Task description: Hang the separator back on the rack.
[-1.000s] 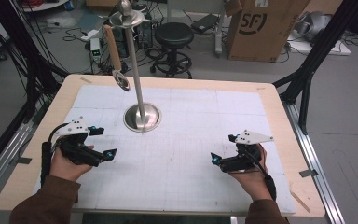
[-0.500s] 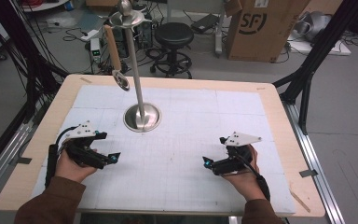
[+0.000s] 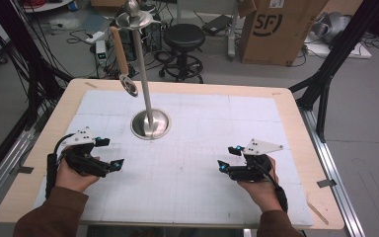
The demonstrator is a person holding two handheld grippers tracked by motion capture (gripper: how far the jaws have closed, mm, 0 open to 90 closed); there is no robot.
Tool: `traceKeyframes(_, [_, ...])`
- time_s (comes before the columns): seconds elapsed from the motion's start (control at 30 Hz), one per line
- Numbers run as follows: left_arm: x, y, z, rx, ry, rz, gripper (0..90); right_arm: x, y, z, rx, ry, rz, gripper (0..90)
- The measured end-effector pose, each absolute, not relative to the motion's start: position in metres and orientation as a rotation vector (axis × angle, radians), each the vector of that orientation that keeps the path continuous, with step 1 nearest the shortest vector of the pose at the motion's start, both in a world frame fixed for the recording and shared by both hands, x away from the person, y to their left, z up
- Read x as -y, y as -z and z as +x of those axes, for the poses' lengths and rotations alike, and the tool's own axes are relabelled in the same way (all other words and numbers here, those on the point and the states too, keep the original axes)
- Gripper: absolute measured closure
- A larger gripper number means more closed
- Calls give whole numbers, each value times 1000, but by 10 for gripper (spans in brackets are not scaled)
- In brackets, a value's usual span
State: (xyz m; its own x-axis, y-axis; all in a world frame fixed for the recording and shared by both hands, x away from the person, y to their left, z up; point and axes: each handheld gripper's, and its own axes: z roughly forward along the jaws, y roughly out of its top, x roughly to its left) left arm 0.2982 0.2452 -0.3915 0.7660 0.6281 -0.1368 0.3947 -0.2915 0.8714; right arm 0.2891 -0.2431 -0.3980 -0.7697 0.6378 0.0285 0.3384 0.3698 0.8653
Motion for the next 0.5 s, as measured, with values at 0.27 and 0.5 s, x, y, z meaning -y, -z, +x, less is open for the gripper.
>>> traceKeyframes(0.27, [-244, 389, 294, -759, -281, 1920, 16, 241, 399, 290, -2325, -1357, 863, 276])
traceKeyframes(0.5, [-244, 387, 293, -755, -285, 1918, 16, 242, 399, 291, -2324, -1356, 875, 268])
